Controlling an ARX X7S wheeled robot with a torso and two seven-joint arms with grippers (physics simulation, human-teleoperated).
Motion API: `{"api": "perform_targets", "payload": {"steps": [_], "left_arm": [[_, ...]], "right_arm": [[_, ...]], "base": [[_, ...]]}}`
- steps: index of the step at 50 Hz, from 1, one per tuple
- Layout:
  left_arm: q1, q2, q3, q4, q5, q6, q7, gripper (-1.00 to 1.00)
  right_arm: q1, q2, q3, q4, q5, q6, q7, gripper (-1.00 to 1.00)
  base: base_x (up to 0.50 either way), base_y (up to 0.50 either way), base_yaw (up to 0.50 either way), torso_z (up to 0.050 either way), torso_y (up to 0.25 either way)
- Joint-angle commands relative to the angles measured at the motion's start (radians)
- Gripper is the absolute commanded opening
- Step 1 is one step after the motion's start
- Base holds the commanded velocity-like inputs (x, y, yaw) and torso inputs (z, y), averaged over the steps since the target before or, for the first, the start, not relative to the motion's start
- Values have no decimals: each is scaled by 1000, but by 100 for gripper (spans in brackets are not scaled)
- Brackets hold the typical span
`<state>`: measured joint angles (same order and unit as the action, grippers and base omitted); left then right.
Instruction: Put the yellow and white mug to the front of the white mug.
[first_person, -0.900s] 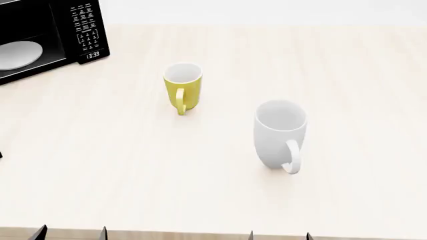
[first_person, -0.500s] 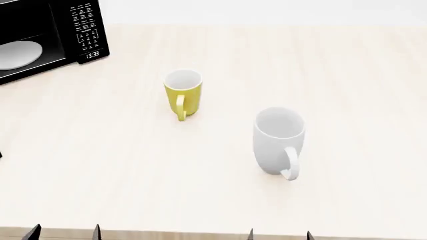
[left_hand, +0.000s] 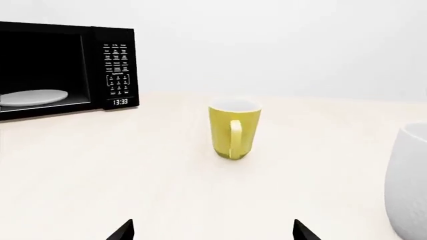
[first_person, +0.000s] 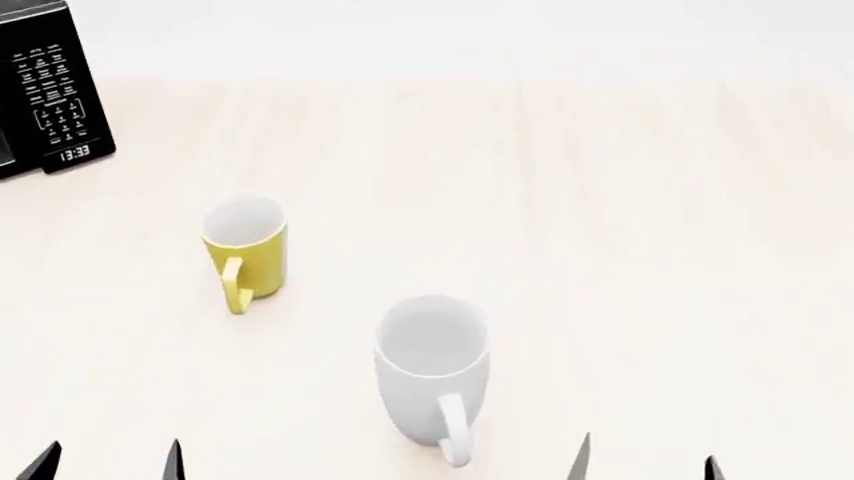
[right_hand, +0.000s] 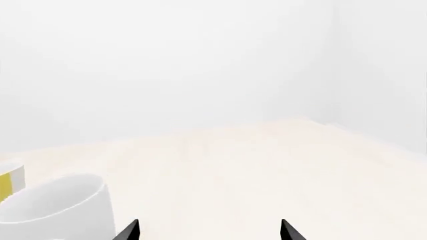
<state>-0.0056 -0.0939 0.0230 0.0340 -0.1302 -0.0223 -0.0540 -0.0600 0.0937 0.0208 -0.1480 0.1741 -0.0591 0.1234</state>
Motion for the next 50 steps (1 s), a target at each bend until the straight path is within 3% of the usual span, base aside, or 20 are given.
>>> {"api": "perform_targets", "payload": {"steps": [1, 24, 42, 50], "left_arm": [[5, -19, 12, 8, -21, 15, -2, 100], [-1, -41, 30, 1, -48, 12, -17, 100], [-25, -49, 30, -33, -67, -6, -43, 100], [-90, -48, 48, -168, -51, -25, -49, 100]], "right_arm": [[-17, 26, -22, -26, -49, -34, 29, 100], [-25, 25, -30, -37, -73, -34, 108, 100], [-14, 39, -58, -44, -37, 14, 115, 100], [-20, 47, -61, -55, -34, 16, 128, 100]], "base": [[500, -148, 0, 0, 0], [500, -97, 0, 0, 0], [0, 0, 0, 0, 0], [0, 0, 0, 0, 0]]}}
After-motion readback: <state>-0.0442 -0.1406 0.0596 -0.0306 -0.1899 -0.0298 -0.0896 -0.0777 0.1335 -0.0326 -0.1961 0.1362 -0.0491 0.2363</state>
